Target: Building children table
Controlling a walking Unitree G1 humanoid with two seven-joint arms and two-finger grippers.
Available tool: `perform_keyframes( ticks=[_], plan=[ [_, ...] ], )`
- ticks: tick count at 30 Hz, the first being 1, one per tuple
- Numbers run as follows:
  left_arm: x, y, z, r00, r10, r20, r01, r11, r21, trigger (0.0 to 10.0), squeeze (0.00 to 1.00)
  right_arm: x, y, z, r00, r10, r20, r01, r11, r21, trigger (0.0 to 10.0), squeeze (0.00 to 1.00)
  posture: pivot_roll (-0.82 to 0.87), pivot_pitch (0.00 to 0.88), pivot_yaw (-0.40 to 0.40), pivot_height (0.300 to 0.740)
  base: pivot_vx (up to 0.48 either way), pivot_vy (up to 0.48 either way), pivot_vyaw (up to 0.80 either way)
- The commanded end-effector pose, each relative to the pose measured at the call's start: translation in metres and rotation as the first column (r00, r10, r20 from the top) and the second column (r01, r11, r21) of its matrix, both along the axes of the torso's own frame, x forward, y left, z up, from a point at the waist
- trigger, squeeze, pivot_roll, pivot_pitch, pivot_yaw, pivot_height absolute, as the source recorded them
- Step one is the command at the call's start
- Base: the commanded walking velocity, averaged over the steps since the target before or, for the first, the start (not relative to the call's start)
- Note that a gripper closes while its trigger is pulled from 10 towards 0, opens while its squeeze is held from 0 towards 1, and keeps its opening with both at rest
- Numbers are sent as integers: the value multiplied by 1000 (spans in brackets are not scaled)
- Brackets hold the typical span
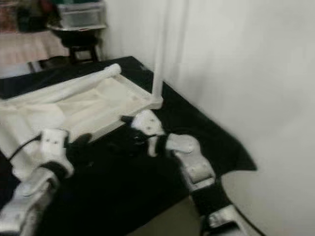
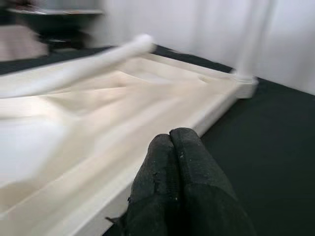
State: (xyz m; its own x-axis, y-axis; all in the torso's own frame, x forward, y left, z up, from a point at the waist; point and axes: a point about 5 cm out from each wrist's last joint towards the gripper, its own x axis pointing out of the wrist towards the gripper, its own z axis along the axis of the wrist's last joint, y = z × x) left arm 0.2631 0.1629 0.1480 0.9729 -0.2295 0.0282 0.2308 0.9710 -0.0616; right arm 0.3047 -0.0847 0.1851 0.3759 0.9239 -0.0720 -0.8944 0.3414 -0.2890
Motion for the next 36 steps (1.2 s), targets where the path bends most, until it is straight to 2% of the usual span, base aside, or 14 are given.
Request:
perform_keyframes(
  ticks=[1, 7, 12, 20, 23, 25, 27, 30, 33, 35, 36],
  plan=[
    [-1, -1, -3, 1000, -5, -24, 5, 1000, 14, 10000, 0, 1, -1, -1, 1000, 8, 18, -7, 999, -35, 10000, 0, -63, 0, -27, 740, 0, 0, 800],
    [-1, -2, -4, 999, -19, -29, 20, 1000, 21, 10000, 0, 5, -2, -3, 999, -23, 30, 25, 997, -67, 10000, 0, -65, 0, -26, 740, 0, 0, 800],
    [-2, -3, -4, 999, -25, -31, 26, 999, 24, 10000, 0, 16, -7, -8, 990, -136, 29, 139, 986, -93, 10000, 0, -68, 0, -27, 740, 0, 0, 799],
    [-1, -3, -4, 999, -17, -29, 18, 999, 35, 10000, 0, 19, -8, -11, 982, -183, 41, 186, 978, -98, 10000, 0, -68, 0, -26, 740, 0, 0, 795],
    [-1, -4, -3, 1000, -20, -21, 21, 999, 47, 10000, 0, 26, -10, -13, 967, -247, 54, 252, 962, -105, 10000, 0, -67, 0, -25, 740, 0, 0, 792],
    [-1, -4, -3, 1000, -21, -22, 22, 999, 46, 10000, 0, 32, -14, -14, 945, -316, 84, 324, 938, -122, 10000, 0, -65, 0, -23, 740, 0, 0, 681],
    [-1, -4, -3, 1000, -21, -22, 22, 999, 46, 10000, 0, 32, -14, -14, 945, -316, 84, 324, 938, -122, 10000, 0, -65, 0, -23, 740, 0, 0, 681],
    [-1, -3, -3, 1000, -19, -22, 20, 999, 45, 10000, 0, 39, -23, -23, 925, -367, 94, 379, 902, -208, 10000, 0, -64, 0, -23, 740, 0, 0, 0],
    [-1, -3, -2, 1000, -18, -22, 19, 999, 45, 10000, 0, 40, -26, -25, 923, -373, 93, 384, 892, -237, 10000, 0, -64, 0, -23, 740, 0, 0, 0],
    [-1, -3, -2, 1000, -14, -23, 15, 999, 45, 10000, 0, 37, -32, -32, 938, -340, 73, 345, 885, -313, 10000, 0, -62, 0, -23, 740, 0, 0, 0],
    [-1, -3, -2, 1000, -14, -23, 15, 999, 45, 10000, 0, 37, -32, -32, 938, -340, 73, 345, 885, -313, 10000, 0, -62, 0, -23, 740, 0, 0, 0]
  ],
)
